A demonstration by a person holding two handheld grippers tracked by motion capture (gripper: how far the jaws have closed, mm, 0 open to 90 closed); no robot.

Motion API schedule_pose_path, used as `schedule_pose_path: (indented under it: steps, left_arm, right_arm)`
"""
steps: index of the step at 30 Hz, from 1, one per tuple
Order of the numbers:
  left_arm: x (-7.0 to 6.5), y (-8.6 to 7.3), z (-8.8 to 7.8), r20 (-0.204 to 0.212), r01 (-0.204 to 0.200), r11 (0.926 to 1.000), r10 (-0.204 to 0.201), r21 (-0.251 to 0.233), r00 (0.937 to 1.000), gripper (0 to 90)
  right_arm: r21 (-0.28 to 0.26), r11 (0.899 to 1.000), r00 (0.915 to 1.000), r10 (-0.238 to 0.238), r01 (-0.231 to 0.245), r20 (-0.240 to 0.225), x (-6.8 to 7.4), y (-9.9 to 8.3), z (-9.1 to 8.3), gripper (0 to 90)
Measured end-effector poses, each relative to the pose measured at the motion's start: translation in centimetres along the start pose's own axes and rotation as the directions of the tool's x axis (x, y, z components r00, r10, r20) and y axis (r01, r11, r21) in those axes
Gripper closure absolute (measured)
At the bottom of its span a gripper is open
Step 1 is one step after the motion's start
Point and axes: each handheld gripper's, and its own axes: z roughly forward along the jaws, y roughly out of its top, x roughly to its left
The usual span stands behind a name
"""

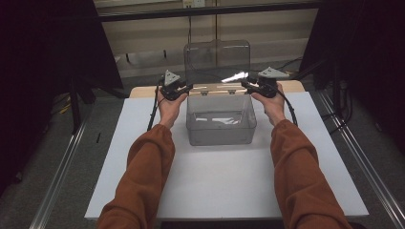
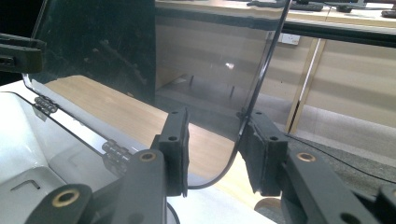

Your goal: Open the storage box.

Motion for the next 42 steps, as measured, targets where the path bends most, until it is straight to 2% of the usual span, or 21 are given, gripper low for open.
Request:
schedule_pose_path:
  steps: [9, 12, 18, 32, 34, 42]
  left_arm:
    - [0.1, 0.1, 0.3, 0.006, -0.003, 0.9998, 0.002, 0.019, 1.0000, 64.4]
    - [0.1, 0.2, 0.6, 0.012, -0.005, 0.9995, 0.004, 0.030, 0.9999, 60.7]
    - [0.3, 0.0, 0.7, 0.029, 0.037, 0.9987, -0.038, 0.034, 0.9989, 58.2]
    - [0.2, -0.1, 1.2, 0.052, 0.059, 0.9964, -0.062, 0.060, 0.9967, 48.9]
    - [0.3, -0.2, 1.3, 0.058, 0.077, 0.9950, -0.081, 0.064, 0.9950, 47.3]
    - [0.3, -0.1, 1.4, 0.065, 0.090, 0.9926, -0.095, 0.081, 0.9933, 46.4]
  right_arm:
    - [0.000, 1.000, 0.9998, 0.018, -0.018, -0.007, -0.1, -0.1, 0.3, 60.8]
    - [0.001, 1.000, 0.9998, 0.018, -0.018, -0.009, -0.1, -0.1, 0.5, 58.9]
    - [0.008, 0.999, 0.9990, 0.041, -0.041, -0.017, -0.2, -0.2, 0.8, 56.4]
    - [0.041, 0.997, 0.9975, 0.063, -0.062, -0.031, -0.4, -0.2, 1.2, 52.2]
    - [0.046, 0.997, 0.9977, 0.062, -0.060, -0.030, -0.4, -0.2, 1.2, 51.7]
    - [0.068, 0.994, 0.9953, 0.091, -0.088, -0.035, -0.6, -0.2, 1.4, 51.1]
